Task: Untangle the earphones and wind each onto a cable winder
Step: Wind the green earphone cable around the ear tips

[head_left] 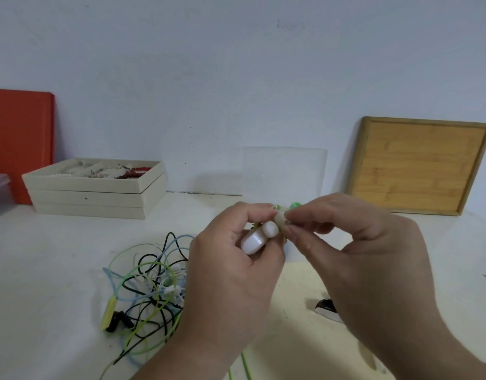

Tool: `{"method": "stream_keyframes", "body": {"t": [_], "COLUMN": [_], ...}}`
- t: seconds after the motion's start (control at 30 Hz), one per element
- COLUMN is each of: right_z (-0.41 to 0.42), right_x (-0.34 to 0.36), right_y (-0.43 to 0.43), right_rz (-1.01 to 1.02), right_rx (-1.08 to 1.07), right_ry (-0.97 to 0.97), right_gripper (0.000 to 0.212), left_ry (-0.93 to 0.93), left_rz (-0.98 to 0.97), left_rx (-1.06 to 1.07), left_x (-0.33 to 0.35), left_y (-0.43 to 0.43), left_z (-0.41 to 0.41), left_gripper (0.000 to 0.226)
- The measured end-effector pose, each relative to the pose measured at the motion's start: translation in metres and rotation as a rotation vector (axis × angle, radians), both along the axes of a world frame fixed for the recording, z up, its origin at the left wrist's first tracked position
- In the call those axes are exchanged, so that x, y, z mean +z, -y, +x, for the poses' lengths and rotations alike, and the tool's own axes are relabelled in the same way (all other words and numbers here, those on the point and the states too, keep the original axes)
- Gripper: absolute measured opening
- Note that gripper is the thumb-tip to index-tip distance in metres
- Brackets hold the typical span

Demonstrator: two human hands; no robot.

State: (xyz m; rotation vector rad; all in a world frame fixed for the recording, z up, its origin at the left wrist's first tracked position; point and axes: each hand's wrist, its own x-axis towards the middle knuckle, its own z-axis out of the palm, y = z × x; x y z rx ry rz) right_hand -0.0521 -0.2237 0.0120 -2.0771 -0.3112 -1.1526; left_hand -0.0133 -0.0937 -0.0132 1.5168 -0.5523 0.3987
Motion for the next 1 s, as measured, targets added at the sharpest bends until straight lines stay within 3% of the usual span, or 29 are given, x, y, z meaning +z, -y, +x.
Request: {"method": "stream_keyframes", "body": {"t": [0.1, 0.23, 0.5, 0.57, 0.63, 0.67, 0.73, 0.83, 1.0], "right_z": [-0.001, 0.004, 0.007, 0.008, 0.01, 0.011, 0.012, 0.011, 0.009], "right_x": [0.0, -0.007, -0.008, -0.008, -0.01, -0.011, -0.01, -0.007, -0.004], "right_y": [-0.002, -0.001, -0.004, -0.002, 0.002, 0.003, 0.003, 0.003, 0.006], "right_rz": [0.075, 0.275, 0.308, 0.39, 0.516, 0.599, 0.745, 0.705, 0.496], "right_rx": [0.012, 0.125, 0.194, 0.217, 0.24, 0.316, 0.537, 0.542, 0.31], "right_ry": [-0.021, -0.094, -0.131, -0.168, -0.307, -0.386, -0.482, -0.441, -0.369], "right_gripper": [0.023, 0.009, 0.008, 0.018, 0.042, 0.05, 0.047, 0.027, 0.02], "left_ry": [0.017, 0.029, -0.007, 0.023, 0.06, 0.077, 0.11, 0.101, -0.193], "left_rz": [0.02, 0.007, -0.049, -0.04, -0.046, -0.063, -0.09, -0.114, -0.323], "left_rx": [0.041, 0.085, 0.072, 0.082, 0.074, 0.05, -0.006, -0.103, -0.246], "left_x": [0.001, 0.002, 0.001, 0.001, 0.001, 0.001, -0.001, 0.002, 0.011], "left_y": [0.002, 0.003, 0.005, 0.005, 0.006, 0.006, 0.006, 0.004, 0.001], "left_z": [-0.003, -0.005, -0.005, -0.005, -0.005, -0.005, -0.004, -0.006, -0.002], "left_gripper": [0.021, 0.018, 0.02, 0.019, 0.016, 0.016, 0.019, 0.023, 0.01]}}
